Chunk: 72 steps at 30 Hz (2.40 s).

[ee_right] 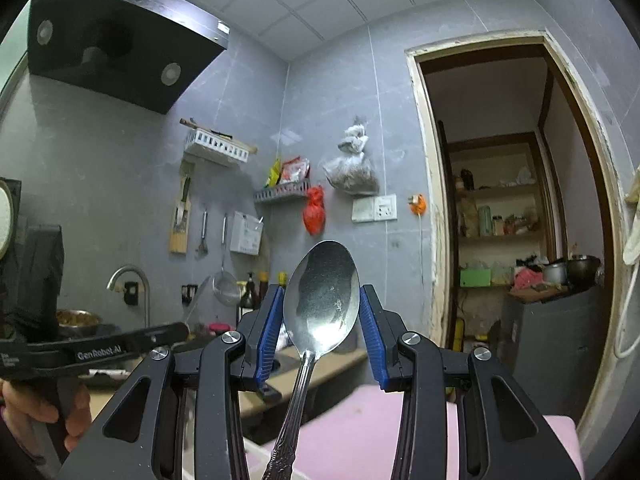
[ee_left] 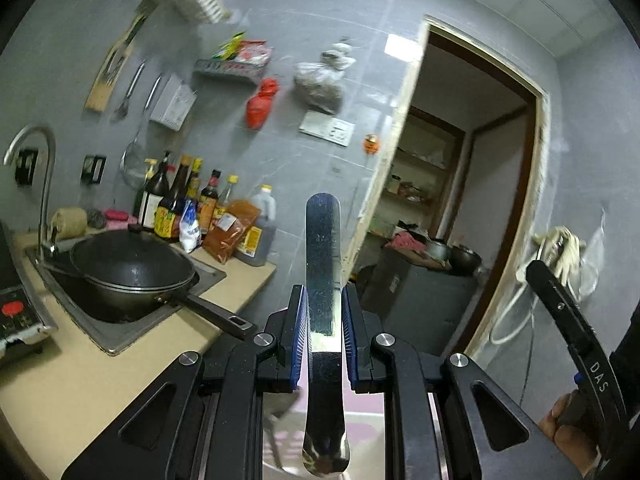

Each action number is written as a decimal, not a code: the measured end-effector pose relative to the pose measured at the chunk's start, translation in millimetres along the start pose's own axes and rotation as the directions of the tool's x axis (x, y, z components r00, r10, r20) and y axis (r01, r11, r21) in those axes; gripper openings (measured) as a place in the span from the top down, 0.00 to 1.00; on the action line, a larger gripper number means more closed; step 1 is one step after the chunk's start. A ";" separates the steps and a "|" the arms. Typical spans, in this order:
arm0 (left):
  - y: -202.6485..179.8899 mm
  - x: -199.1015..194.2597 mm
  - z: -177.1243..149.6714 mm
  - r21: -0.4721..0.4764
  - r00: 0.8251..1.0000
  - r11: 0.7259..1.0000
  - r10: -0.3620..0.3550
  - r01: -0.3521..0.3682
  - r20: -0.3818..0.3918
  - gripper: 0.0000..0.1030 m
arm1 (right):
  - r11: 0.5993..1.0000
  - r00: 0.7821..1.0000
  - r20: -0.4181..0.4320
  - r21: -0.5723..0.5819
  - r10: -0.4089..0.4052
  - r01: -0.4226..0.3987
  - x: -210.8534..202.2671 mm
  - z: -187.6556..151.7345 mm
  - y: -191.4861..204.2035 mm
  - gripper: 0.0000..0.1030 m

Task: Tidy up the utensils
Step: 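Lower the ornate spoon into the holder with the right tool while the left tool releases the knife there, then move both open tools back over the chopsticks, fork and gold spoon on the cloth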

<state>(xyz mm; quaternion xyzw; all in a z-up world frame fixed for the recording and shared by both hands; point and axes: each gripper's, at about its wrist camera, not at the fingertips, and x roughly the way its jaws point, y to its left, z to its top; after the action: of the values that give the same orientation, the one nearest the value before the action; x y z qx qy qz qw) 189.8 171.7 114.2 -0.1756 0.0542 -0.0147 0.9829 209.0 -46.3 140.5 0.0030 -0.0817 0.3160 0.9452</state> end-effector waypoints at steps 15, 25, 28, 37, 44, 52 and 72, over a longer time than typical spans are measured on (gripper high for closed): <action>-0.8 5.1 -40.6 0.062 0.991 0.998 -0.003 -0.005 0.131 0.86 | 0.999 0.998 -0.047 -0.006 -0.034 0.034 27.3 -55.3 0.9 0.65; -14.1 1.6 -62.2 0.158 0.999 0.987 -0.006 -0.001 0.047 0.86 | 0.999 0.996 -0.088 -0.043 0.007 -0.011 19.6 -63.3 6.4 0.63; -11.7 3.7 -66.3 0.152 1.000 0.988 -0.003 0.003 -0.002 0.86 | 0.998 0.994 -0.104 -0.054 0.020 -0.026 15.9 -63.6 7.7 0.63; -5.6 -4.7 -66.5 0.117 0.998 0.992 -0.032 0.037 -0.051 0.76 | 0.996 0.987 -0.156 -0.067 0.044 -0.055 9.8 -70.4 10.9 0.63; -15.2 -12.0 -63.2 0.133 0.997 0.990 -0.040 0.048 -0.062 0.72 | 0.997 0.984 -0.171 -0.055 0.040 -0.050 0.9 -71.4 9.1 0.58; -38.8 -19.9 -57.7 0.171 0.997 0.985 -0.023 0.036 -0.079 0.59 | 0.999 0.984 -0.176 -0.041 -0.021 0.014 -25.2 -56.6 -6.9 0.42; -130.6 -33.8 -97.1 0.199 0.987 0.972 -0.098 0.123 -0.128 0.15 | 0.964 0.944 -0.196 -0.068 -0.264 0.255 -135.2 -39.1 -89.8 0.00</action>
<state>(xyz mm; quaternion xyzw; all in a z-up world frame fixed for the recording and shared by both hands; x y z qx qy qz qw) 144.1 17.5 72.4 -0.0744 0.1000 -0.0853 0.9885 162.3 -196.7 84.9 -0.0385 0.0099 0.1858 0.9818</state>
